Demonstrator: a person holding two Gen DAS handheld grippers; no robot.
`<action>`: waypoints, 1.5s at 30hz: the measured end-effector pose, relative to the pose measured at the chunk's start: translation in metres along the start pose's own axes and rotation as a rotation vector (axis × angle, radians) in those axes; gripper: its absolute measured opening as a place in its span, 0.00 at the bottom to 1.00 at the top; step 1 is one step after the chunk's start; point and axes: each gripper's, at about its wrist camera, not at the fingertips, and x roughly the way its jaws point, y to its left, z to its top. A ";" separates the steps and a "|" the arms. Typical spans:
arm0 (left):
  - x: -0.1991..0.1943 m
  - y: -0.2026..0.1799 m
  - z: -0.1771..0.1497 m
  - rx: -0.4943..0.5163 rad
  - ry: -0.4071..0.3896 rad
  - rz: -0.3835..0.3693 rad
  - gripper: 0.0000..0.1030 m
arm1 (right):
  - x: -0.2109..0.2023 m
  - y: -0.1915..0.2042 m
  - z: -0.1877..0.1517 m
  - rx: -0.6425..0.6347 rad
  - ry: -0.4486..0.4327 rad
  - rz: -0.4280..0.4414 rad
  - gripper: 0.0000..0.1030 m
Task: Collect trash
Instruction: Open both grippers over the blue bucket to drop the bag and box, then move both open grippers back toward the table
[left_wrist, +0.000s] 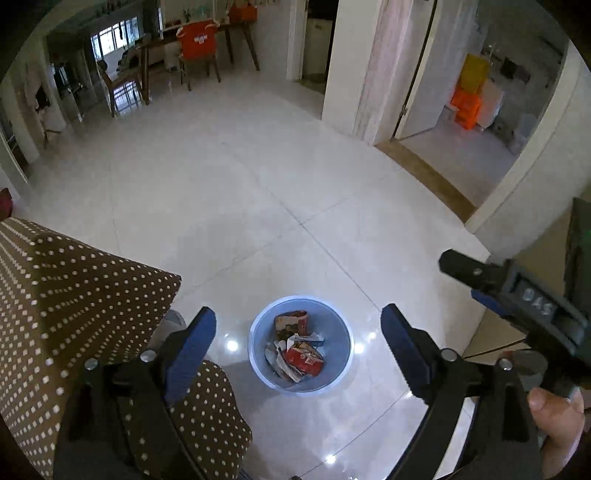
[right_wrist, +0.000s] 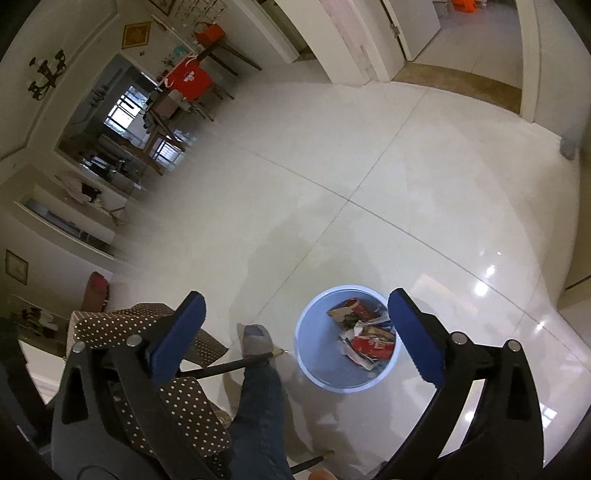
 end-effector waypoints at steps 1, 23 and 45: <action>-0.005 0.000 -0.001 0.002 -0.009 0.000 0.86 | -0.002 0.002 0.000 0.000 -0.002 0.001 0.94; -0.170 0.049 -0.043 0.002 -0.288 0.002 0.89 | -0.086 0.124 -0.041 -0.199 -0.124 0.074 0.94; -0.263 0.255 -0.148 -0.228 -0.402 0.244 0.89 | -0.071 0.307 -0.130 -0.558 -0.056 0.234 0.94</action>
